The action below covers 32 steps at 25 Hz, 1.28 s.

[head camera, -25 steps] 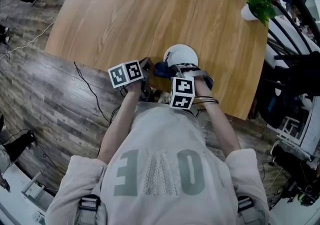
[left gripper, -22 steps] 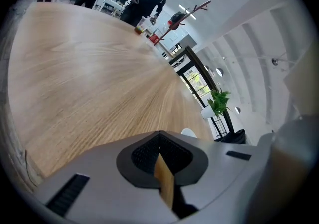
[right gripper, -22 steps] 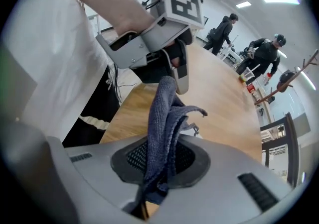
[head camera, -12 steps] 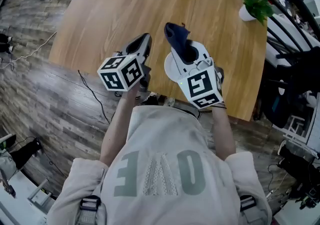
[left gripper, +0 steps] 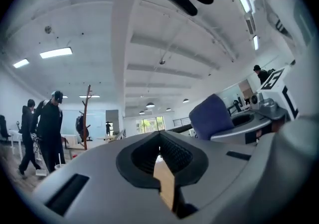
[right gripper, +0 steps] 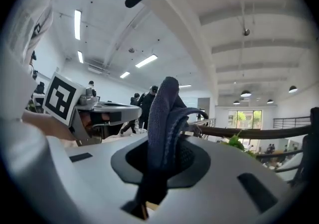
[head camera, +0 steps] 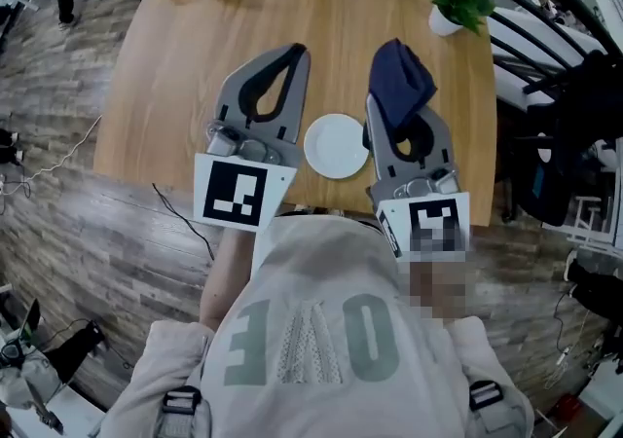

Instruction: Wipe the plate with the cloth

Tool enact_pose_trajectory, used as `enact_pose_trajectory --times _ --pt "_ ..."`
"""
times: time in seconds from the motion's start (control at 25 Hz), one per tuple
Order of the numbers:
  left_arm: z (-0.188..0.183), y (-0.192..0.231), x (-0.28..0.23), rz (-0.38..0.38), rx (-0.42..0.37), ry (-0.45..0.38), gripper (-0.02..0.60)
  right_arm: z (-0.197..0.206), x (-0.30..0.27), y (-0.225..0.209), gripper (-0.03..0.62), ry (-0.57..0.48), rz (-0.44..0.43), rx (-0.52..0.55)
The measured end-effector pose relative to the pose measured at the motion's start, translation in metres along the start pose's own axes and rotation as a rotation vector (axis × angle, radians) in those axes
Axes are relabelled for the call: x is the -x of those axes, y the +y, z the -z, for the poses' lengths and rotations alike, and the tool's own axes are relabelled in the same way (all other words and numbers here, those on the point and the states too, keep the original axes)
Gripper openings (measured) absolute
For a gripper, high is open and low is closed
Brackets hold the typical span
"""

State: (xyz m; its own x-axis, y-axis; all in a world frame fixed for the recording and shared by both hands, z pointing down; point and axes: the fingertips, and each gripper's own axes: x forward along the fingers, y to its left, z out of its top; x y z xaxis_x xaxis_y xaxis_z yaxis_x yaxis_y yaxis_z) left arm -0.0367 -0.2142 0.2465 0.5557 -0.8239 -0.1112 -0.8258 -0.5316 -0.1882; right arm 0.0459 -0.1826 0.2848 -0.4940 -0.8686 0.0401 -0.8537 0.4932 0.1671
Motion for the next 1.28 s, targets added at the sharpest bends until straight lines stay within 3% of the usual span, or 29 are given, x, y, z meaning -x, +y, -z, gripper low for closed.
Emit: enact_pose_trajectory --times 0.2,0.36,0.6,0.84,1.28 --pt "0.003 -0.022 -0.011 0.068 0.041 0.024 0.006 0.021 0.016 -0.011 0.057 0.037 0.104 -0.026" --pt "0.0 -0.035 -0.018 0.115 -0.044 0.037 0.006 0.03 0.021 -0.017 0.057 0.055 0.126 -0.094" --pt "0.002 -0.043 -0.025 0.165 -0.062 0.055 0.006 0.039 0.027 -0.027 0.057 0.076 0.17 -0.122" --pt "0.004 -0.04 -0.028 0.167 -0.019 0.044 0.006 0.045 0.033 -0.029 0.057 0.111 0.192 -0.11" --pt "0.002 -0.041 -0.037 0.174 -0.034 0.028 0.006 0.043 0.025 -0.031 0.057 0.117 0.172 -0.099"
